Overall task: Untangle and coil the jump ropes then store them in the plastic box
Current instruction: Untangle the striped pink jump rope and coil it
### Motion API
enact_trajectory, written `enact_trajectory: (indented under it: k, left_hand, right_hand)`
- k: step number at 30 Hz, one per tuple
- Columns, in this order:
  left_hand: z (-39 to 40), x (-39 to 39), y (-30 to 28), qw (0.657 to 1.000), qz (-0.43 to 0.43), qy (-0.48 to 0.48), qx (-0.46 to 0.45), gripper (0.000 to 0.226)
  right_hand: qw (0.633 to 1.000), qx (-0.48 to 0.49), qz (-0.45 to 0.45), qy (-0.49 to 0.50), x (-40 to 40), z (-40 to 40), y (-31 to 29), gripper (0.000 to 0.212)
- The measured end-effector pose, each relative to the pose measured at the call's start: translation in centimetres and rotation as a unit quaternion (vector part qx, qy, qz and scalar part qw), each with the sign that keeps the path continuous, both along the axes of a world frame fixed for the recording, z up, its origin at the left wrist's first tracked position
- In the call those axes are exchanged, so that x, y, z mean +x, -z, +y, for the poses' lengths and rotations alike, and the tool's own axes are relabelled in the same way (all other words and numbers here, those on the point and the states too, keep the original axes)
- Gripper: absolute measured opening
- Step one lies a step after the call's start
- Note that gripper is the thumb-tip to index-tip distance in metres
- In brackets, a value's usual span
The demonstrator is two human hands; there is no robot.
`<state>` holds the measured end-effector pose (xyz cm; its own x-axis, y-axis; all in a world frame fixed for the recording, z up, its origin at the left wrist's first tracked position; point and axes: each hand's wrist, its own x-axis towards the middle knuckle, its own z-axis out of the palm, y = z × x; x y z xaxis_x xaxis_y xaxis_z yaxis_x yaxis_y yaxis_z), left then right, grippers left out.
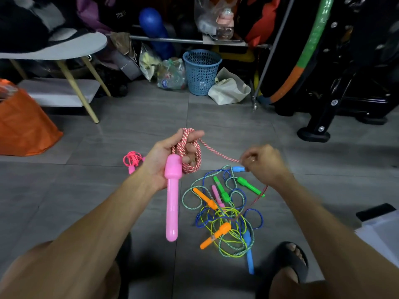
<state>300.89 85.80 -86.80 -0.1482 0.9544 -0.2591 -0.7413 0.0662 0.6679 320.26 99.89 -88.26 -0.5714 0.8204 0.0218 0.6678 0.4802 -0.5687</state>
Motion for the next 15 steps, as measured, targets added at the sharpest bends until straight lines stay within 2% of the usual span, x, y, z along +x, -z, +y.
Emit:
enact_trajectory:
  k: [1,3,6,9,11,15]
  left_hand:
    - [0.1,0.0,-0.1,1.0,-0.016,-0.012,0.001,0.042]
    - [0.3,0.2,-0.1,0.998,-0.042,-0.047,-0.001,0.039]
    - [0.8,0.6,0.1,0.996,-0.039,-0.08,0.007,0.028]
    - [1.1,0.8,0.6,0.996,-0.024,-0.081,0.017,0.014]
    - [1.3,0.9,1.0,0.997,0.012,-0.071,0.019,0.017]
    - [1.5,1.3,1.7,0.984,0.164,-0.059,-0.033,0.031]
  right_hand:
    - [0.999,0.011,-0.032,-0.043,-0.2,-0.4,0.3,0.017]
    - [0.992,-0.01,-0.037,-0.122,-0.8,-1.5,0.5,0.014]
    - [0.971,-0.113,0.014,-0.211,-1.4,-3.5,0.1,0.007]
    - [0.949,-0.199,0.046,-0.24,-1.8,-5.2,-1.1,0.008]
    - [0.933,-0.257,0.073,-0.243,-1.9,-5.9,-1.8,0.017]
    - [0.904,-0.313,0.106,-0.271,-1.6,-5.9,-2.8,0.037]
